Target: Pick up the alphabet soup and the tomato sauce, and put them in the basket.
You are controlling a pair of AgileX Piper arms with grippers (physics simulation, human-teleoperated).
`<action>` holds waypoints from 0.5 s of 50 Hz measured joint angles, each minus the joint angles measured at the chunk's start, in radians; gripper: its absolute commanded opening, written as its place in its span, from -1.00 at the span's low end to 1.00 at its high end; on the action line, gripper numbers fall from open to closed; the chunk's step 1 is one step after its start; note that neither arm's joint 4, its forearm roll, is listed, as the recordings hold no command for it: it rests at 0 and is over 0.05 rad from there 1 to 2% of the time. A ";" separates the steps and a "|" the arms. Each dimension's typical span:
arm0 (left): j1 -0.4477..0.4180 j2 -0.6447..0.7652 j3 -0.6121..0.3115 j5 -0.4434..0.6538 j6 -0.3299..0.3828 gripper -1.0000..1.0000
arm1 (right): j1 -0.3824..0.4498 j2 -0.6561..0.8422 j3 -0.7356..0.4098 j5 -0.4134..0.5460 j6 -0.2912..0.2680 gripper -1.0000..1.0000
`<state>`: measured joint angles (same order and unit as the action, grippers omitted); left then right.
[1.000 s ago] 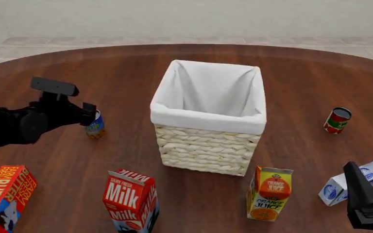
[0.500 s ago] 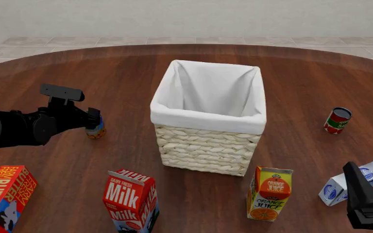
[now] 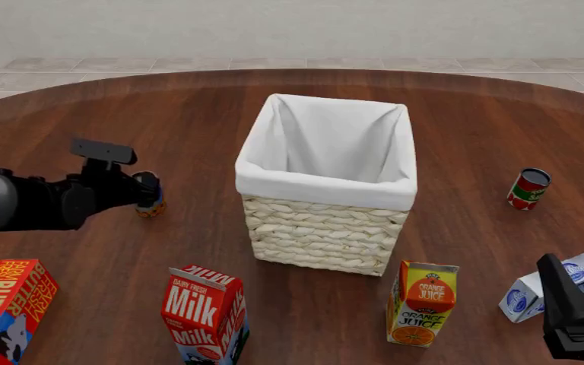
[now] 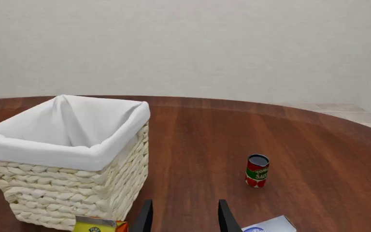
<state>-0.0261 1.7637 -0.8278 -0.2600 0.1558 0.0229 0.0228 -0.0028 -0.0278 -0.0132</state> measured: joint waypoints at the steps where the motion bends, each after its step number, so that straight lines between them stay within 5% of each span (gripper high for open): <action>1: 0.000 0.002 0.000 -0.001 0.000 1.00 | 0.000 0.001 0.000 -0.001 0.000 1.00; 25: 0.012 0.049 -0.010 -0.021 0.007 1.00 | 0.001 0.036 0.000 -0.036 -0.001 1.00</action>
<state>-0.0145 1.8131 -0.8378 -0.2805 0.1629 0.0236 0.0593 -0.0032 -0.0635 -0.0138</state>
